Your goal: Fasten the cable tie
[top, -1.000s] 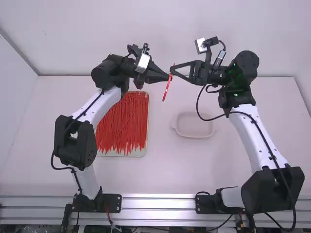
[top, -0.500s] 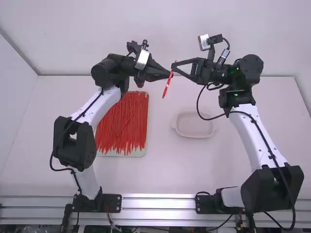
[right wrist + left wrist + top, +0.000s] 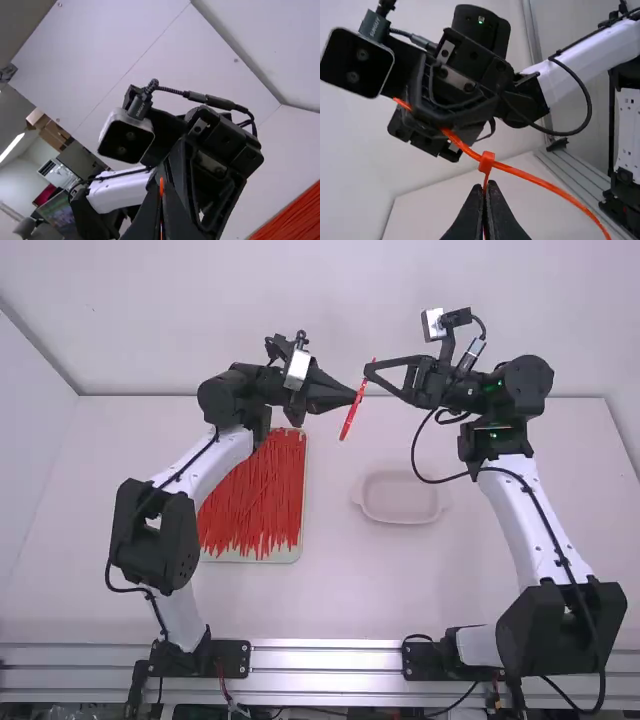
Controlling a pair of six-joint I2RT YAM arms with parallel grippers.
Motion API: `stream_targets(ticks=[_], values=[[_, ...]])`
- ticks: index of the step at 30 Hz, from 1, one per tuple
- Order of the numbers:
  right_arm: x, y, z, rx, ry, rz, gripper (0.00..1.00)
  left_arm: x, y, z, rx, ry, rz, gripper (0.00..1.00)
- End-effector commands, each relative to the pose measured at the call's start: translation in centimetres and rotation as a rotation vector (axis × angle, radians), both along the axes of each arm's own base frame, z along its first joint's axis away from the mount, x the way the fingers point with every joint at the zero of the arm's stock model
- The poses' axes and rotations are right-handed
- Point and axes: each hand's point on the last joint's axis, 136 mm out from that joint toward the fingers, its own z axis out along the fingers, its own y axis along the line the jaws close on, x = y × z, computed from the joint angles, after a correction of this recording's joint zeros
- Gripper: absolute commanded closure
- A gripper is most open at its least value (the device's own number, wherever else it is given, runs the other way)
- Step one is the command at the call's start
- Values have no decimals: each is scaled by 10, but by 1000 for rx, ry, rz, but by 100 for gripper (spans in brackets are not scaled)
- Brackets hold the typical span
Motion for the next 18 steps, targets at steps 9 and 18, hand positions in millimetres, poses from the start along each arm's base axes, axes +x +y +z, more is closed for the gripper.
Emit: stream_targets(ticks=[9, 18], values=[[0, -10, 54, 60, -124, -86, 100, -15, -6, -35, 86, 3, -68, 98], [1, -10, 69, 30, -123, -103, 100, -18, -9, -52, 92, 21, -78, 98]])
